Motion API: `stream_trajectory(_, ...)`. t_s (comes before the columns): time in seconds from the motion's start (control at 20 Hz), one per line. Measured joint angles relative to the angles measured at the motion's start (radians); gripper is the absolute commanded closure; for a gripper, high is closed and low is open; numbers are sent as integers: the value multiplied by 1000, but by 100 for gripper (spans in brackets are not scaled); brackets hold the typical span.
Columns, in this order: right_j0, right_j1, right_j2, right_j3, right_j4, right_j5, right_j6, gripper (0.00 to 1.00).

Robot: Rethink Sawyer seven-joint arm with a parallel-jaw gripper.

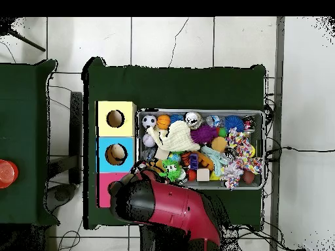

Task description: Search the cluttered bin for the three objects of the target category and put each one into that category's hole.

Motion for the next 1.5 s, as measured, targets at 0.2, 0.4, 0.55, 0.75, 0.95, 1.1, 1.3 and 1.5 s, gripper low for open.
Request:
stream_trajectory(0.2, -25, -18, 18, 0, -13, 0, 0, 100)
stream_trajectory(0.4, -54, -47, 31, 0, -27, 0, 0, 100)
stream_trajectory(0.55, -64, -62, 34, 0, -38, 0, 0, 100)
stream_trajectory(0.75, -51, -93, 33, 5, -62, 0, 0, 100)
stream_trajectory(0.95, 11, -123, 16, 20, -76, 0, 0, 100)
stream_trajectory(1.1, 60, -142, 3, 37, -82, 0, 0, 100)
stream_trajectory(1.3, 148, -169, -19, 77, -82, 0, 0, 100)
stream_trajectory(1.5, 199, -176, -31, 101, -72, 0, 0, 100)
